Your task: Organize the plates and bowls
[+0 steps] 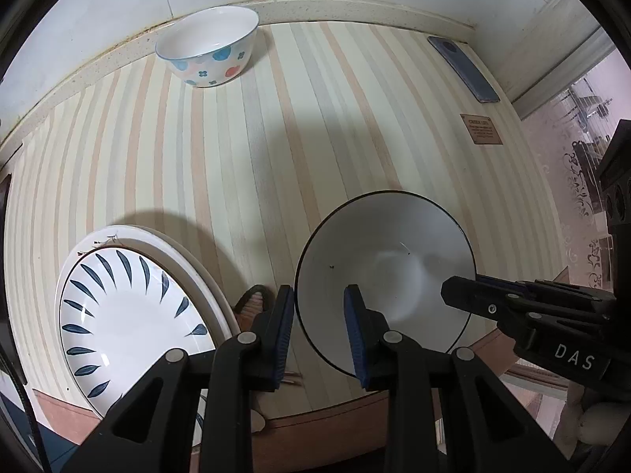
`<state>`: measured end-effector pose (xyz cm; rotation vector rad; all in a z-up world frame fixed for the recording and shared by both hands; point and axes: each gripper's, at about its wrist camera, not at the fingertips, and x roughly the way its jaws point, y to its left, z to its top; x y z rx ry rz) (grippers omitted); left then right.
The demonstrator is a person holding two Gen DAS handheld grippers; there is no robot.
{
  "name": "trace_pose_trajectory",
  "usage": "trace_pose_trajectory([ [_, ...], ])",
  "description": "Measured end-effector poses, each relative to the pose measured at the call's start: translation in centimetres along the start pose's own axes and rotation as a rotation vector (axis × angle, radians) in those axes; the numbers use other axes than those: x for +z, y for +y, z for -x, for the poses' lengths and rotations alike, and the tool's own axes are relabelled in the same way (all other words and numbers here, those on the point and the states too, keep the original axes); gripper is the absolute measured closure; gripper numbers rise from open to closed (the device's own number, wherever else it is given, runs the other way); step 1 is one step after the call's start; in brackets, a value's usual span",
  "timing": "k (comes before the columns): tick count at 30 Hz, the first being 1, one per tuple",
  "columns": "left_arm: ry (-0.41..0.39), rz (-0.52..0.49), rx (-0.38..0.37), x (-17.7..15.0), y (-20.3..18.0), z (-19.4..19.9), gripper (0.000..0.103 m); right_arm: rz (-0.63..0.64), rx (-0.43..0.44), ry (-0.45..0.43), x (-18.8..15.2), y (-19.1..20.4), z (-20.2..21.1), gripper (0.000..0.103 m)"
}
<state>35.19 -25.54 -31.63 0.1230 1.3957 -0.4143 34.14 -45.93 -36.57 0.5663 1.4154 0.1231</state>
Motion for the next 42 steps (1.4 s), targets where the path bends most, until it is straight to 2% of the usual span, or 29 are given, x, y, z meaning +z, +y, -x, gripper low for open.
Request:
trace_pose_trajectory([
  [7, -0.010, 0.007, -0.008, 0.2, 0.0, 1.1, 0.079, -0.007, 0.014, 0.026, 0.2, -0.2, -0.1, 0.082],
  [10, -0.044, 0.010, -0.016, 0.5, 0.2, 2.7, 0.078, -0.008, 0.030, 0.029, 0.6, -0.3, 0.7, 0.082],
  [13, -0.122, 0.049, -0.017, 1.8, 1.3, 5.4, 0.078, -0.004, 0.045, 0.010, 1.5, 0.0, 2.4, 0.081],
  [14, -0.148, 0.064, -0.019, 2.6, 1.8, 6.2, 0.073, -0.004, 0.052, -0.001, 2.1, 0.1, 3.1, 0.074],
  [15, -0.171, 0.084, -0.018, 3.5, 2.4, 6.8, 0.071, -0.003, 0.065, -0.009, 2.9, 0.4, 3.7, 0.058],
  [17, -0.212, 0.128, -0.012, 5.5, 4.1, 7.6, 0.066, 0.000, 0.107, -0.024, 4.7, 0.9, 4.4, 0.041],
  [18, -0.221, 0.150, 0.003, 6.6, 4.9, 7.6, 0.066, 0.006, 0.131, -0.032, 5.8, 1.3, 4.5, 0.041],
  [22, -0.234, 0.236, 0.060, 10.8, 8.9, 6.3, 0.066, 0.058, 0.144, -0.053, 10.4, 3.7, 3.8, 0.041],
  [24, -0.211, 0.296, 0.074, 13.0, 11.4, 4.5, 0.066, 0.089, 0.144, -0.066, 12.8, 5.1, 3.0, 0.041],
  [30, -0.105, 0.488, -0.024, 17.3, 16.9, -0.6, 0.066, 0.124, 0.147, -0.066, 20.5, 8.3, -1.2, 0.041],
  [32, -0.090, 0.511, -0.038, 18.5, 17.7, -1.6, 0.066, 0.124, 0.148, -0.061, 22.8, 9.2, -3.2, 0.041],
  [37, -0.026, 0.493, -0.029, 20.6, 18.3, -4.6, 0.067, 0.101, 0.148, -0.018, 26.3, 10.2, -7.9, 0.043],
  [39, -0.024, 0.485, -0.039, 20.9, 18.2, -5.4, 0.070, 0.086, 0.153, -0.012, 26.9, 10.0, -9.2, 0.058],
  [40, -0.035, 0.479, -0.048, 20.8, 17.9, -5.4, 0.079, 0.082, 0.147, -0.010, 27.1, 10.0, -9.7, 0.064],
  [41, -0.039, 0.466, -0.046, 20.8, 17.6, -5.5, 0.081, 0.080, 0.135, -0.014, 27.4, 9.9, -10.1, 0.075],
  [42, -0.037, 0.454, -0.039, 20.7, 17.3, -5.6, 0.082, 0.084, 0.124, -0.024, 27.5, 9.9, -10.3, 0.080],
])
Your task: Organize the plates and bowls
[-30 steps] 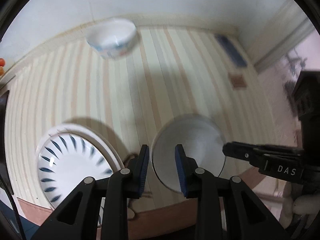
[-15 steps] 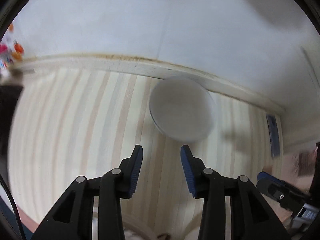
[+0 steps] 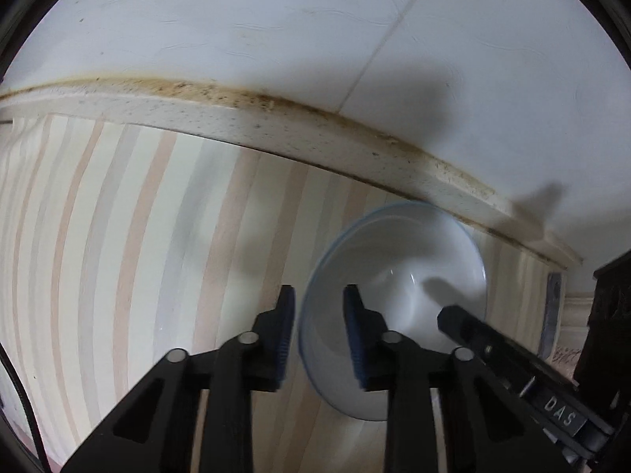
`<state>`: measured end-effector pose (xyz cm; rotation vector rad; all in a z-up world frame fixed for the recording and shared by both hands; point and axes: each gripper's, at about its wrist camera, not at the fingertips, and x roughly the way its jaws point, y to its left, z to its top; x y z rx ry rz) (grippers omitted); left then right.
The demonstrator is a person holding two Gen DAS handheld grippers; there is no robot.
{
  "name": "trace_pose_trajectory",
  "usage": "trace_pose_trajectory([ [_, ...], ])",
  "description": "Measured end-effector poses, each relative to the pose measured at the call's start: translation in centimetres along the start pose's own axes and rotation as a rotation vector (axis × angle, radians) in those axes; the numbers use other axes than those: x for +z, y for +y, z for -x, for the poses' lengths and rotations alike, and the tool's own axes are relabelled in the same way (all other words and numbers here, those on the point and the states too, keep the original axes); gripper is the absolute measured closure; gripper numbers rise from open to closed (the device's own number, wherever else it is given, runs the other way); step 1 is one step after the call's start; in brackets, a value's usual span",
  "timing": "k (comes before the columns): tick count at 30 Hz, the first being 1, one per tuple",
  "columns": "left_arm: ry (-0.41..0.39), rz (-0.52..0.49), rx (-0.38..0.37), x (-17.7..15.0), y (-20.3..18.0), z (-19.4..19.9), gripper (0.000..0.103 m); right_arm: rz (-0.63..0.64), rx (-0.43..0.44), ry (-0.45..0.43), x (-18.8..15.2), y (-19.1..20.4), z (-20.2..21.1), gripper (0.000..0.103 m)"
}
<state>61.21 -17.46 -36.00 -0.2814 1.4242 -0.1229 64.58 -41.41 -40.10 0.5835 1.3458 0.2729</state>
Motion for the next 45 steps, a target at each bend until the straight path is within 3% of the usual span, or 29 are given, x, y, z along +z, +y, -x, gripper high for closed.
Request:
trace_pose_trajectory([
  [2, -0.013, -0.025, 0.024, -0.2, -0.6, 0.1, 0.082, 0.003, -0.002, -0.011, 0.1, -0.2, -0.1, 0.086],
  [9, -0.011, -0.055, -0.001, -0.9, -1.6, 0.4, 0.082, 0.014, -0.028, -0.030, -0.4, -0.6, 0.9, 0.086],
  [19, -0.055, -0.153, -0.041, -4.2, -3.8, 5.4, 0.082, 0.007, -0.024, -0.091, -3.8, -1.1, 6.4, 0.086],
  [34, -0.069, -0.322, -0.119, -12.2, -7.5, 11.1, 0.082, -0.031, -0.043, -0.191, -14.6, -2.5, 16.4, 0.086],
  [45, -0.036, -0.373, -0.144, -19.4, -7.4, 12.1, 0.082, -0.047, -0.059, -0.183, -23.7, -2.7, 19.3, 0.086],
])
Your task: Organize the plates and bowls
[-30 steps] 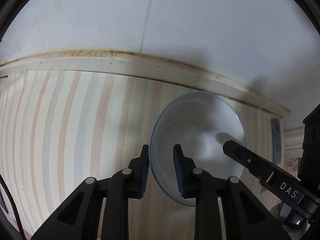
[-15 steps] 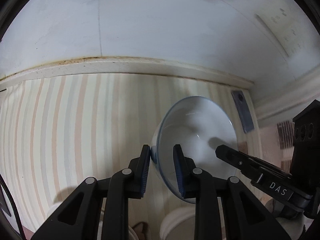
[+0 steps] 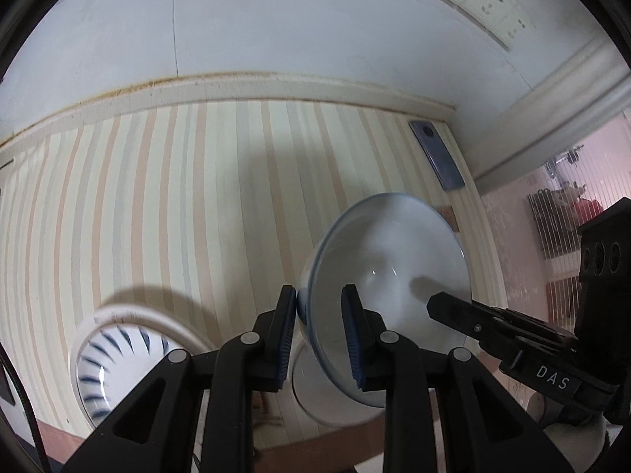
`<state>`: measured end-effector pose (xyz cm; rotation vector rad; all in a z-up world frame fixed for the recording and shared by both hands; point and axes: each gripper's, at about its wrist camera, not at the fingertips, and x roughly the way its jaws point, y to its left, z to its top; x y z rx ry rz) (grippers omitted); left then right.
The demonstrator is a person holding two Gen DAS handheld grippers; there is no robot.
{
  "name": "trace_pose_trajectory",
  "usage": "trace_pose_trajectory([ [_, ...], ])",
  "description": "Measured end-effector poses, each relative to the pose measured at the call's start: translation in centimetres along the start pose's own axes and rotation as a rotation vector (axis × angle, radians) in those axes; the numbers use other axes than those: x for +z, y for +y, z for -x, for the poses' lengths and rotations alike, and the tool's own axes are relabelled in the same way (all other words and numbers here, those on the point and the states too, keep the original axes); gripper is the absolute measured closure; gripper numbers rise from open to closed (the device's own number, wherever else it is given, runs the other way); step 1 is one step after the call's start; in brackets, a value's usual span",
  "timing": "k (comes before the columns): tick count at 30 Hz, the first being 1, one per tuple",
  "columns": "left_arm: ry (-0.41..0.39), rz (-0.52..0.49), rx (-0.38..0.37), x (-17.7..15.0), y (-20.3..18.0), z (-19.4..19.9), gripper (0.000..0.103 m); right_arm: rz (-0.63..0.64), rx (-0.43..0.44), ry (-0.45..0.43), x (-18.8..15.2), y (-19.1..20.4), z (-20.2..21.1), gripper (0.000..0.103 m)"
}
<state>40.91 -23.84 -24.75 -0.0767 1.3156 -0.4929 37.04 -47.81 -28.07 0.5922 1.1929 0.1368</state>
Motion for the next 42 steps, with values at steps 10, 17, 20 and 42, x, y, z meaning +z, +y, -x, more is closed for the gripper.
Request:
trace_pose_trajectory([
  [10, 0.061, -0.018, 0.029, -5.2, -1.0, -1.3, 0.082, -0.029, -0.009, 0.049, -5.8, -1.6, -0.4, 0.086],
  [17, 0.081, -0.025, 0.066, -5.9, -1.2, -3.1, 0.082, -0.031, -0.019, 0.072, -7.2, -2.6, -1.8, 0.086],
  [20, 0.089, -0.033, 0.083, -5.8, -1.5, -3.8, 0.082, -0.022, -0.030, 0.074, -7.3, -2.9, -2.1, 0.086],
  [42, 0.108, -0.057, 0.154, -6.3, -1.8, -4.0, 0.081, -0.040, -0.054, 0.102, -6.6, -2.6, -2.6, 0.082],
])
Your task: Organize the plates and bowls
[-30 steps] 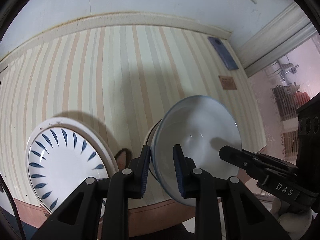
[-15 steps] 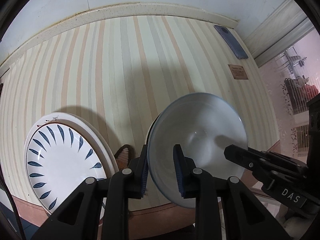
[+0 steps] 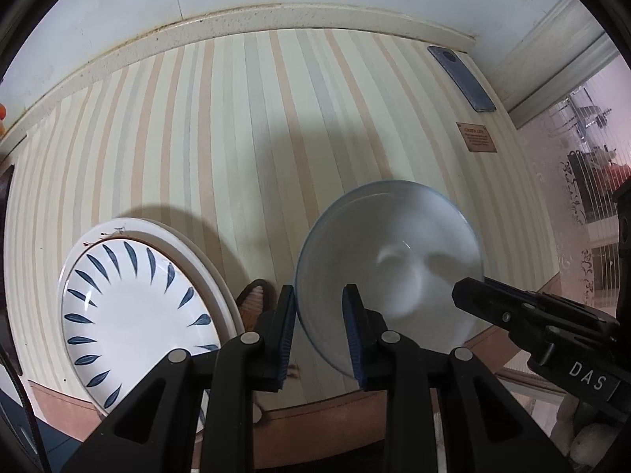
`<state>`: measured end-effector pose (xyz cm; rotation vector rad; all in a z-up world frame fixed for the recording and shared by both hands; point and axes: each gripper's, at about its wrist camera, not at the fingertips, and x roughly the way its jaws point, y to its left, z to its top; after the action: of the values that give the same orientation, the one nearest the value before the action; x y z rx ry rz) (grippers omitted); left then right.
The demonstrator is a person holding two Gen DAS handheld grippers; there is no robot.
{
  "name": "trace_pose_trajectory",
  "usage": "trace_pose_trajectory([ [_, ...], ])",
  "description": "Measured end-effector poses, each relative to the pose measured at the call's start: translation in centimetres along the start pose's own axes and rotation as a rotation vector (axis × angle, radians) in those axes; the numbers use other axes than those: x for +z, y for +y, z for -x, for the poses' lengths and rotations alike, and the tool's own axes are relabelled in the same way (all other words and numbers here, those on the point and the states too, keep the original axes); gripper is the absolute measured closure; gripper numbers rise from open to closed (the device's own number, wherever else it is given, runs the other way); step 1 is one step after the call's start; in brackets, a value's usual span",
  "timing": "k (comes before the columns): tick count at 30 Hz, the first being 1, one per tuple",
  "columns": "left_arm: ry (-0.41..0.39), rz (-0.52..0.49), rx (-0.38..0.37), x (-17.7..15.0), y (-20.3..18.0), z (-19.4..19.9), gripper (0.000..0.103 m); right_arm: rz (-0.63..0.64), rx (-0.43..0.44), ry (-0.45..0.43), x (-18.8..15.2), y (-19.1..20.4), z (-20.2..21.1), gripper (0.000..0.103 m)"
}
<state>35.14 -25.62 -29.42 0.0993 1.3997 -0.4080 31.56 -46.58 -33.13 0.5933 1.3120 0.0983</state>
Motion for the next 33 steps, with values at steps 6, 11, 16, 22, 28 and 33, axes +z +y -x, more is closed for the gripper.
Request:
trace_pose_trajectory([
  [6, -0.053, -0.040, -0.011, -0.4, 0.1, 3.9, 0.079, 0.036, -0.082, -0.053, -0.6, 1.5, 2.9, 0.039],
  [11, -0.090, -0.069, -0.050, -0.8, 0.2, 7.1, 0.030, 0.063, -0.139, -0.092, -1.8, 2.8, 6.1, 0.013],
  [16, -0.136, -0.070, -0.083, -1.0, 0.6, 9.9, 0.014, 0.084, -0.181, -0.132, -3.4, 4.0, 8.8, 0.008],
  [22, -0.171, -0.074, -0.122, -1.5, 0.2, 12.3, 0.010, 0.114, -0.195, -0.172, -4.8, 5.7, 11.8, 0.006],
  [28, -0.186, -0.086, -0.165, -2.2, -0.2, 13.9, 0.010, 0.125, -0.168, -0.204, -5.7, 7.0, 14.6, 0.005],
  [33, -0.172, -0.077, -0.156, -1.2, -0.1, 11.6, 0.010, 0.127, -0.127, -0.184, -4.9, 6.1, 14.1, 0.004],
])
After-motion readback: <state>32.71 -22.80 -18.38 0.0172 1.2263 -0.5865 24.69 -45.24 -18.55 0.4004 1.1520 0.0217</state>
